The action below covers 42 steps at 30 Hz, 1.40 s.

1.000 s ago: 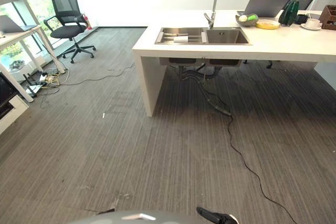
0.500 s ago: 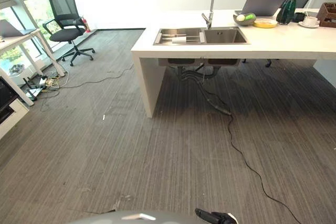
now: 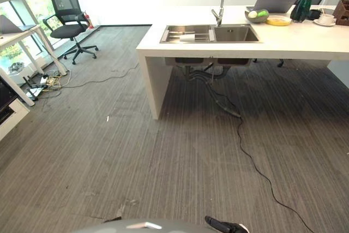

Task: Place the dishes in the dishwasher.

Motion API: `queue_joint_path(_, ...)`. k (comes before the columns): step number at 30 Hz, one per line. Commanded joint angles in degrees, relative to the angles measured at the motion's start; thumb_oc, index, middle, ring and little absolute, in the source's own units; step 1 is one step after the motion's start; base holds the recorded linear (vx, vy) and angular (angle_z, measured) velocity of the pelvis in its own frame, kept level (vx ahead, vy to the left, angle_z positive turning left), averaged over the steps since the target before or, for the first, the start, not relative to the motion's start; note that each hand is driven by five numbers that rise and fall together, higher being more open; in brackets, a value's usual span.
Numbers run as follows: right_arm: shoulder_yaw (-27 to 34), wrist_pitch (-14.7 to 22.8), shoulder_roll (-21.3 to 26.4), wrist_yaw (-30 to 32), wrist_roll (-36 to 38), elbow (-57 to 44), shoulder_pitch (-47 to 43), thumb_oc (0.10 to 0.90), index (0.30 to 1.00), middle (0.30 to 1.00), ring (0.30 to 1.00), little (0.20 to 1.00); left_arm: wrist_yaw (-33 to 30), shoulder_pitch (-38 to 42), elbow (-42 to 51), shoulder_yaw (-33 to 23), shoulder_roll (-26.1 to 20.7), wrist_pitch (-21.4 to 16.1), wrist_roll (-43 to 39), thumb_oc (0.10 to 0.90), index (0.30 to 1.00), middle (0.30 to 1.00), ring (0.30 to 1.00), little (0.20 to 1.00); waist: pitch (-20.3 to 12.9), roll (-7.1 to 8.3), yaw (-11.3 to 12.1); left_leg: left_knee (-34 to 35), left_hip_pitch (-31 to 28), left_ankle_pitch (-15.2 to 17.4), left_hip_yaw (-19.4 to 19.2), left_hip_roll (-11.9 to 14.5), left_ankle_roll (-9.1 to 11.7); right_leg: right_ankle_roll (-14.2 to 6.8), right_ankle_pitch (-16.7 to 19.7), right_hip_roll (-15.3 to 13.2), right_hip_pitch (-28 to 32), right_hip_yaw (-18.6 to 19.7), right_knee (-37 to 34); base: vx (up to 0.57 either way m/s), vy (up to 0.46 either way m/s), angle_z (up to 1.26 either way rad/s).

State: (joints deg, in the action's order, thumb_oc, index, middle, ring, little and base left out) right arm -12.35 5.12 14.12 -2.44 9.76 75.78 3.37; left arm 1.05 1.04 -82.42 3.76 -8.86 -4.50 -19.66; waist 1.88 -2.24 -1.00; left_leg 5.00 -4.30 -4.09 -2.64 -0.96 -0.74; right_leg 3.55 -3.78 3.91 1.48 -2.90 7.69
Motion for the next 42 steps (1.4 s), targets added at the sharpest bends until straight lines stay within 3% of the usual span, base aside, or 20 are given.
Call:
queue_joint_path(1, 0.21, 1.47, 0.35, -0.34, 3.00, -0.82, -4.63, 0.800, 0.900, 0.900, 0.900, 0.900, 0.53, 4.13, -0.64, -1.18, 0.92, -0.60, -1.36, 0.800, 0.900, 0.900, 0.900, 0.900, 1.93, 2.53, -0.80, 0.00, -2.05, 4.09, -1.50, 0.36, 3.76, -9.79, 1.29, -5.64, 1.02, 4.11, -2.74, 0.00, 0.000, 0.00)
queue_joint_path(4, -0.11, 1.44, 0.37, -0.56, 3.03, -0.58, -4.86, 0.800, 0.900, 0.900, 0.900, 0.900, 0.06, 4.17, -0.63, -2.60, 0.30, -0.70, -2.44, 0.800, 0.900, 0.900, 0.900, 0.900, 2.51, 2.86, -0.35, -1.45, -2.36, 4.08, -2.33, 0.82, 3.89, -9.48, 1.26, -5.43, 1.31, 4.30, -3.26, 0.00, -0.090, 0.05)
queue_joint_path(5, -0.79, 1.78, 1.38, -0.94, 3.42, -2.31, -5.28, 0.800, 0.900, 0.900, 0.900, 0.900, -0.85, 4.84, 1.64, -3.71, -0.11, -1.55, -6.87, 0.800, 0.900, 0.900, 0.900, 0.900, 5.94, 4.82, 0.90, -19.10, 6.61, 3.26, -3.12, 0.49, 5.97, -8.60, 2.10, -6.57, 1.20, 4.86, -2.86, -0.05, -0.283, 0.02)
queue_joint_path(7, -1.38, 2.14, 2.68, -1.13, 3.22, -4.39, -5.06, 0.800, 0.900, 0.900, 0.900, 0.900, -1.67, 5.61, 3.36, -4.36, -0.13, -1.89, -9.19, 0.800, 0.900, 0.900, 0.900, 0.900, 8.55, 6.85, 2.28, -36.00, 15.48, 1.86, -2.31, 0.53, 7.68, -7.26, 1.87, -7.13, 1.72, 5.33, -2.70, -0.03, -0.259, 0.07)
queue_joint_path(8, -1.45, 1.98, 3.26, -0.75, 3.26, -4.40, -5.21, 0.800, 0.900, 0.900, 0.900, 0.900, -2.05, 6.13, 3.59, -3.74, 0.04, -2.04, -9.17, 0.800, 0.900, 0.900, 0.900, 0.900, 9.65, 7.17, 2.73, -36.27, 18.38, 1.65, -2.99, 1.12, 7.36, -6.96, 1.10, -7.10, 2.43, 5.45, -3.04, 0.06, -0.119, 0.13)
queue_joint_path(9, -1.45, 1.98, 3.26, -0.75, 3.26, -4.40, -5.21, 0.800, 0.900, 0.900, 0.900, 0.900, -2.05, 6.13, 3.59, -3.74, 0.04, -2.04, -9.17, 0.800, 0.900, 0.900, 0.900, 0.900, 9.65, 7.17, 2.73, -36.27, 18.38, 1.65, -2.99, 1.12, 7.36, -6.96, 1.10, -7.10, 2.43, 5.45, -3.04, 0.20, -0.017, 0.06)
queue_joint_path(11, -0.24, 1.58, 3.71, -0.47, 3.41, -2.56, -4.49, 0.800, 0.900, 0.900, 0.900, 0.900, -2.09, 5.73, 2.92, -4.34, -0.09, -2.13, -9.41, 0.800, 0.900, 0.900, 0.900, 0.900, 8.10, 5.79, 4.55, -22.36, 22.95, -0.37, -7.84, 4.00, 6.57, -6.95, -1.84, -5.59, 7.94, 6.27, -6.57, 0.59, 0.108, -0.05)
queue_joint_path(13, -0.03, 1.68, 3.39, -0.42, 3.20, -1.50, -3.16, 0.800, 0.900, 0.900, 0.900, 0.900, -2.73, 4.82, 3.66, -4.24, 0.71, -2.96, -10.23, 0.800, 0.900, 0.900, 0.900, 0.900, 6.88, 5.21, 6.67, -12.71, 22.25, -3.07, -7.94, 3.56, 6.30, -7.46, -3.08, -5.14, 11.88, 7.48, -8.72, 0.62, 0.123, 0.14)
queue_joint_path(16, -1.45, 1.87, 2.90, -0.02, 0.46, -1.06, -2.85, 0.800, 0.900, 0.900, 0.900, 0.900, -5.28, 5.68, 7.44, -3.40, -0.13, -5.05, -8.07, 0.800, 0.900, 0.900, 0.900, 0.900, 5.20, 5.30, 7.10, -11.24, 20.63, -4.03, -8.15, 3.70, 4.70, -8.12, -6.38, -6.29, 13.90, 7.04, -6.29, 0.40, 0.100, -0.32)
queue_joint_path(18, 0.42, 2.71, 1.50, 1.29, 3.30, -2.00, -2.32, 0.800, 0.900, 0.900, 0.900, 0.900, -9.76, 8.17, 13.04, -2.97, -1.23, -7.08, -6.02, 0.800, 0.900, 0.900, 0.900, 0.900, 4.10, 7.02, 6.25, -10.25, 18.57, -3.01, -9.69, 1.85, 3.02, -10.41, -3.93, -7.01, 12.01, 5.95, 4.58, 0.36, 0.119, -0.14)
queue_joint_path(20, 2.30, 3.47, 0.56, 1.78, 6.37, -4.37, -1.72, 0.800, 0.900, 0.900, 0.900, 0.900, -11.24, 9.71, 20.98, -1.67, -2.97, -7.81, -4.57, 0.800, 0.900, 0.900, 0.900, 0.900, 4.21, 5.65, 4.53, -7.58, 14.68, -2.27, -8.79, 2.41, 2.24, -13.07, 5.74, -3.42, 5.39, 7.85, 19.84, 0.25, 0.105, 0.31)
queue_joint_path(21, 2.33, 3.46, 0.60, 1.77, 6.37, -4.37, -1.66, 0.800, 0.900, 0.900, 0.900, 0.900, -11.26, 9.66, 21.02, -1.63, -2.92, -7.78, -4.55, 0.800, 0.900, 0.900, 0.900, 0.900, 4.13, 5.99, 4.42, -7.56, 14.57, -1.95, -8.76, 1.93, 2.22, -13.12, 5.20, -3.86, 5.41, 7.74, 20.19, 0.39, 0.117, 0.18)
queue_joint_path(22, 2.59, 4.44, 0.03, 2.32, 7.04, -6.87, -1.59, 0.800, 0.900, 0.900, 0.900, 0.900, -13.82, 11.73, 33.84, 0.45, -4.87, -9.02, -0.68, 0.800, 0.900, 0.900, 0.900, 0.900, 6.72, 3.15, 1.28, -4.28, 8.26, -1.35, -6.13, 3.54, 1.87, -14.80, 6.36, 1.71, -4.33, 6.43, 35.07, 0.39, 0.114, 0.28)
queue_joint_path(23, 2.22, 4.64, 0.26, 2.05, 6.58, -7.84, -1.60, 0.800, 0.900, 0.900, 0.900, 0.900, -14.71, 12.48, 37.56, 0.79, -5.70, -9.57, 0.47, 0.800, 0.900, 0.900, 0.900, 0.900, 7.57, 2.38, 0.32, -3.07, 5.98, -1.23, -5.33, 3.90, 1.75, -14.49, 5.73, 1.53, -7.59, 4.93, 37.52, 0.53, 0.126, 0.33)
queue_joint_path(27, 2.63, 5.08, 0.03, 2.02, 7.25, -10.24, -0.70, 0.800, 0.900, 0.900, 0.900, 0.900, -17.54, 16.15, 50.29, 1.45, -8.62, -9.97, 5.14, 0.800, 0.900, 0.900, 0.900, 0.900, 7.53, 2.00, -1.99, -0.74, 1.40, -0.09, -3.88, 3.29, 1.88, -12.66, 5.09, -0.86, -11.32, 3.20, 29.53, 0.38, 0.002, 0.62)
queue_joint_path(31, 3.51, 5.06, 0.97, 1.49, 7.67, -9.52, 1.41, 0.800, 0.900, 0.900, 0.900, 0.900, -22.26, 22.80, 58.10, 2.17, -13.54, -10.68, 14.41, 0.800, 0.900, 0.900, 0.900, 0.900, 5.36, 4.18, -5.33, 0.00, -4.89, 6.67, -0.14, 1.32, 4.52, -14.12, 8.55, -9.78, -14.64, 5.37, -1.46, 0.62, -0.141, 0.25)
queue_joint_path(34, 4.01, 4.10, 1.42, 1.67, 6.16, -7.85, 2.08, 0.800, 0.900, 0.900, 0.900, 0.900, -23.61, 24.72, 62.73, 2.34, -15.13, -10.67, 17.98, 0.800, 0.900, 0.900, 0.900, 0.900, 4.94, 3.77, -7.07, 0.00, -9.29, 10.32, 1.20, 2.24, 5.35, -16.29, 12.51, -11.87, -17.48, 4.56, -6.52, 0.54, -0.141, 0.28)
queue_joint_path(39, 4.68, 3.36, 2.10, 0.43, 6.08, -4.61, 3.13, 0.800, 0.900, 0.900, 0.900, 0.900, -24.34, 25.11, 70.03, -0.82, -16.80, -11.09, 20.40, 0.800, 0.900, 0.900, 0.900, 0.900, 2.44, 3.93, -7.62, -1.30, -12.61, 9.60, 2.78, 4.31, 6.99, -15.69, 14.66, -10.96, -13.94, 7.34, -6.89, 0.36, -0.172, 0.20)
queue_joint_path(41, 3.77, 2.84, 3.14, -0.26, 5.12, -3.15, 2.91, 0.800, 0.900, 0.900, 0.900, 0.900, -24.58, 25.31, 72.00, -1.66, -17.34, -11.25, 21.19, 0.800, 0.900, 0.900, 0.900, 0.900, 2.59, 3.50, -7.55, -20.03, -6.98, 2.10, 1.57, 7.44, 9.51, -13.60, 13.05, -9.60, -10.22, 6.59, -6.55, 0.35, -0.281, -0.44)
queue_joint_path(42, 2.32, 2.58, 4.30, -0.40, 3.70, -2.67, 2.21, 0.800, 0.900, 0.900, 0.900, 0.900, -24.77, 26.12, 72.56, -2.19, -17.18, -11.28, 20.97, 0.800, 0.900, 0.900, 0.900, 0.900, 3.44, 5.21, -6.41, -33.32, -1.33, -0.95, 2.40, 6.30, 9.71, -11.70, 12.76, -10.38, -7.26, 6.42, -7.28, 0.40, -0.374, 0.02)
